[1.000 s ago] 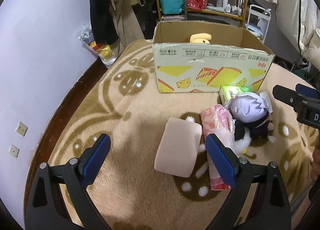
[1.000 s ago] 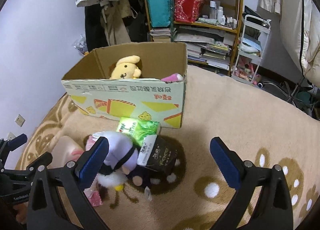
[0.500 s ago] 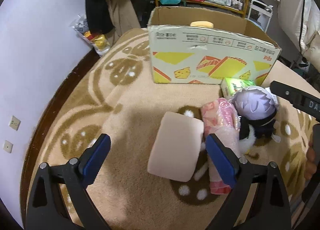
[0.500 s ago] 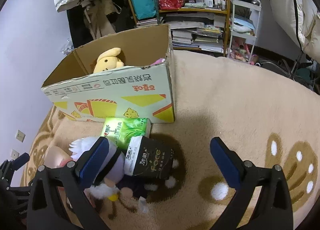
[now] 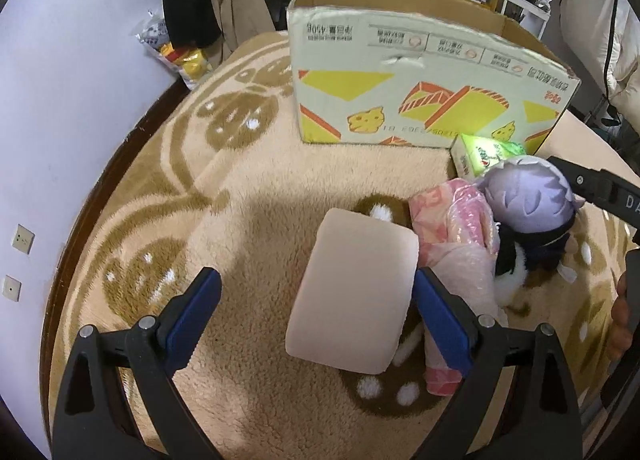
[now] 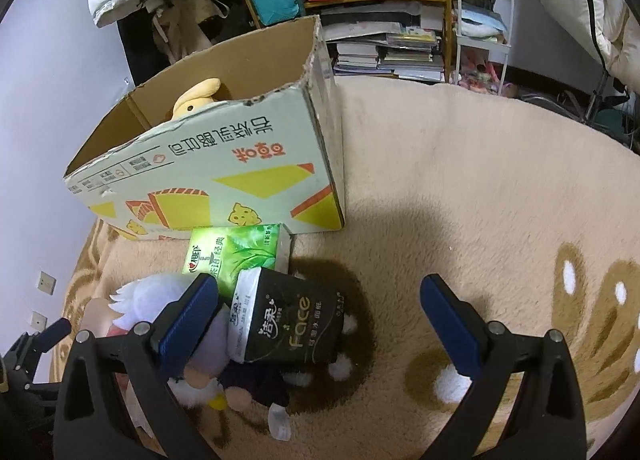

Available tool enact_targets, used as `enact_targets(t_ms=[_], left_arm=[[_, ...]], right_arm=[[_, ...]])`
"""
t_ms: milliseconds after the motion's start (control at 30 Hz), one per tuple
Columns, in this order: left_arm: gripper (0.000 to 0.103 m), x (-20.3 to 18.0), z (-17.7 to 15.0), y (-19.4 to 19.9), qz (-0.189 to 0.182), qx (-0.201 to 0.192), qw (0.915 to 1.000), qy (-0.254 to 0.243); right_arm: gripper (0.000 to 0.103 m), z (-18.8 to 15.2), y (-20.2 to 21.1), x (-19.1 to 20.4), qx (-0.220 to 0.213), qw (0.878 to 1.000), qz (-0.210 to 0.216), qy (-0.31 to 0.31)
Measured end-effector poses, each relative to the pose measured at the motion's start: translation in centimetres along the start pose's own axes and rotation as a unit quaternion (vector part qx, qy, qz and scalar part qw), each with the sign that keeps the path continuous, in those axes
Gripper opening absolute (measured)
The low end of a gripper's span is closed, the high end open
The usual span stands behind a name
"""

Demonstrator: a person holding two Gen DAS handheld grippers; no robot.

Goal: Organize soft objects
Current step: 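Move the left tool toward the pink roll cushion while the right tool grasps the black tissue pack, then grasp the pink roll cushion with the left gripper while the right tool lifts the tissue pack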

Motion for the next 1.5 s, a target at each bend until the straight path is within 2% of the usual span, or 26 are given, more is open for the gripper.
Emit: enact_targets(t_ms=[233,367,400,633,733,967,1033,1100,1300,1500], left_arm=[[0.095,-0.1,-0.1,-0.8,0.003,0.014,0.9999,-0.007],[0.095,-0.1,-0.2,-1.5,0.006,0.026,0.9996,-0.004],[0.095,0.0,-0.1,-1.5,0.006,0.027,0.9996,-0.001],[0.094,0.2,-0.1,-1.7,0.000,0.029,0.9996,0.005],[0.086,0.1,-0.2,-2.2,-0.007,0.038,0.9993,0.002],[0.077,-0.2,-0.4,-2.3,-0.018,0.038,0.9991,0.000],[0.070,-0.3,-0.4,-2.3,-0.027,0.039,0.9989,0.000],[0.055,-0.5,-0.5,-2.3,-0.046,0.038,0.9982,-0.003],[0.046,-0.9,-0.7,-1.6,-0.040,0.028,0.9987,-0.013],[0.045,-0.4,-1.0,-0.6,-0.020,0.015,0.9997,-0.003]], right_arm=[[0.103,0.2,-0.5,-0.4,0.012,1.000,0.013,-0.011],[0.103,0.2,-0.7,-0.5,0.016,1.000,-0.002,-0.008],[0.101,0.1,-0.8,-0.5,0.017,1.000,-0.001,-0.007],[0.066,-0.2,-1.2,-0.1,0.032,0.999,0.042,-0.009],[0.058,-0.3,-1.2,0.4,0.037,0.998,0.057,-0.011],[0.060,-0.5,-1.9,-0.5,0.052,0.995,0.074,-0.043],[0.060,-0.5,-2.1,-0.7,0.056,0.994,0.079,-0.056],[0.059,-0.5,-2.1,-0.5,0.056,0.994,0.076,-0.049],[0.045,-0.2,-1.2,0.7,0.040,0.998,0.057,-0.005],[0.034,-0.1,0.1,0.6,0.020,0.999,0.050,0.005]])
Point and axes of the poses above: each gripper's, at about its wrist camera, not at the fingertips, and y roughly against the way its jaws point, x to its left, z to its top, the point moved 2 cm from there along -y, roughly the way its jaws point, and after that the axes turned 1 degree about x, right-handed, at the moved point
